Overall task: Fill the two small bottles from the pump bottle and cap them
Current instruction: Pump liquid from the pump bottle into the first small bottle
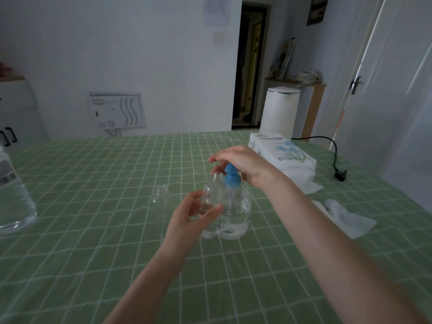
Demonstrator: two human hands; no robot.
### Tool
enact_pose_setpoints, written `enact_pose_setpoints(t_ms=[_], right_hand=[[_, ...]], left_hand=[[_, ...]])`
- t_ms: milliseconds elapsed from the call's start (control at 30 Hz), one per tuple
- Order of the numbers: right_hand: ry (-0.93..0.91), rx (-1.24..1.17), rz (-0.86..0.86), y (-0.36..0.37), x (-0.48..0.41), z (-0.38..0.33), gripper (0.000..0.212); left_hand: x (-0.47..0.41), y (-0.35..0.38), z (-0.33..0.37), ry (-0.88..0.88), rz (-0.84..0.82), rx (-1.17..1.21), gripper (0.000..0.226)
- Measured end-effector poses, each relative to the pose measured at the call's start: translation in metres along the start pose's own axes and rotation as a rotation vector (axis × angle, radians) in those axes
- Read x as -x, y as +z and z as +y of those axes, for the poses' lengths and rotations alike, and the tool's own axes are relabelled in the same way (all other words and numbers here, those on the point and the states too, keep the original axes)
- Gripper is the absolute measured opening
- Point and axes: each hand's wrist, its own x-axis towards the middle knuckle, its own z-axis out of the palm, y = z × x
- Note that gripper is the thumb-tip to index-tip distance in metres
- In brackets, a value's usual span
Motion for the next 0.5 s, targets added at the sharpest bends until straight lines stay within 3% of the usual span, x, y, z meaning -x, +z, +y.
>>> enact_pose_setpoints(t_ms=[100,500], right_hand=[[-0.026,-0.07,-0.003,0.001,0.003,0.006,0.017],[-0.101,-0.15,0.053,0.016,0.019,0.017,0.044]], left_hand=[[0.005,-0.002,0.0,0.003,0.007,-0.04,0.027],[0.055,-0.048,0.031,0.039,0.132,-0.099,0.046]])
